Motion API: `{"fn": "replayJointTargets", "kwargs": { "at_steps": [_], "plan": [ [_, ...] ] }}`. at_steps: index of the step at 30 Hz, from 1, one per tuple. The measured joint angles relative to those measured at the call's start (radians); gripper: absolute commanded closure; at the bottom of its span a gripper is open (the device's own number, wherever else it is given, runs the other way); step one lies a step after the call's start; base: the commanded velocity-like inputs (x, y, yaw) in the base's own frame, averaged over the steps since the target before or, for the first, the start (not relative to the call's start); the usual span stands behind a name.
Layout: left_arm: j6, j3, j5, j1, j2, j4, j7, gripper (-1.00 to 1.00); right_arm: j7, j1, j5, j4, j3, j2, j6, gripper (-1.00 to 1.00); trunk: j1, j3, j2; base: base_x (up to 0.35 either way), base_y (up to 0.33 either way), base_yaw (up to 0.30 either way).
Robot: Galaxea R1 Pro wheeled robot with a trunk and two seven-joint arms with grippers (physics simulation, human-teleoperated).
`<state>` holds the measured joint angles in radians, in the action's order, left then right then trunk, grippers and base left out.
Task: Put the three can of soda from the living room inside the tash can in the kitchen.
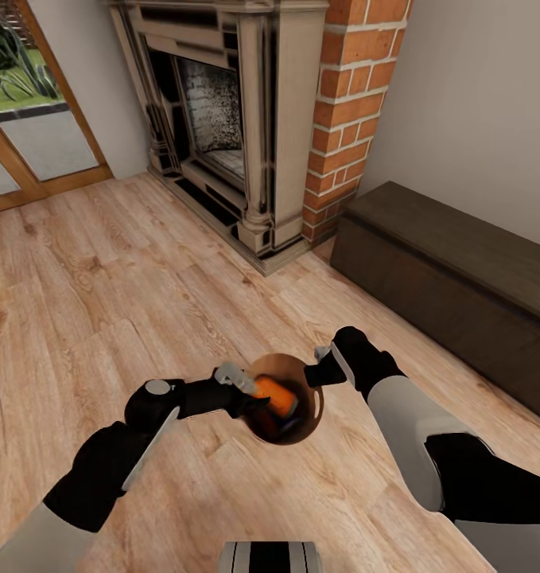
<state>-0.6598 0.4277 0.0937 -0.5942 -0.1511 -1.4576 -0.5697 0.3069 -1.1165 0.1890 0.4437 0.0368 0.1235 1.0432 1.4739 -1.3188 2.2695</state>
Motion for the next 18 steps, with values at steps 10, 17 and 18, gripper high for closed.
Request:
{"fn": "replayJointTargets", "kwargs": {
  "at_steps": [10, 17, 18],
  "plan": [
    [0.219, -0.564, -0.009, 0.153, -0.033, -0.019, -0.064, -1.0, 0.0, 0.0, -0.002, 0.0, -0.002, -0.006, 0.0, 1.0, 0.0, 0.0, 0.0, 0.0, 0.0, 0.0],
    [0.631, -0.719, -0.018, 0.182, -0.028, 0.41, 0.125, -1.0, 0.004, 0.001, -0.035, -0.014, -0.013, -0.105, 0.004, 1.0, 0.0, 0.0, 0.0, 0.0, 0.0, 0.0],
    [0.661, -0.718, -0.016, 0.182, -0.028, 0.446, 0.146, -1.0, 0.004, 0.001, 0.0, -0.02, -0.012, -0.118, 0.0, 1.0, 0.0, 0.0, 0.0, 0.0, 0.0, 0.0]
  ]
}}
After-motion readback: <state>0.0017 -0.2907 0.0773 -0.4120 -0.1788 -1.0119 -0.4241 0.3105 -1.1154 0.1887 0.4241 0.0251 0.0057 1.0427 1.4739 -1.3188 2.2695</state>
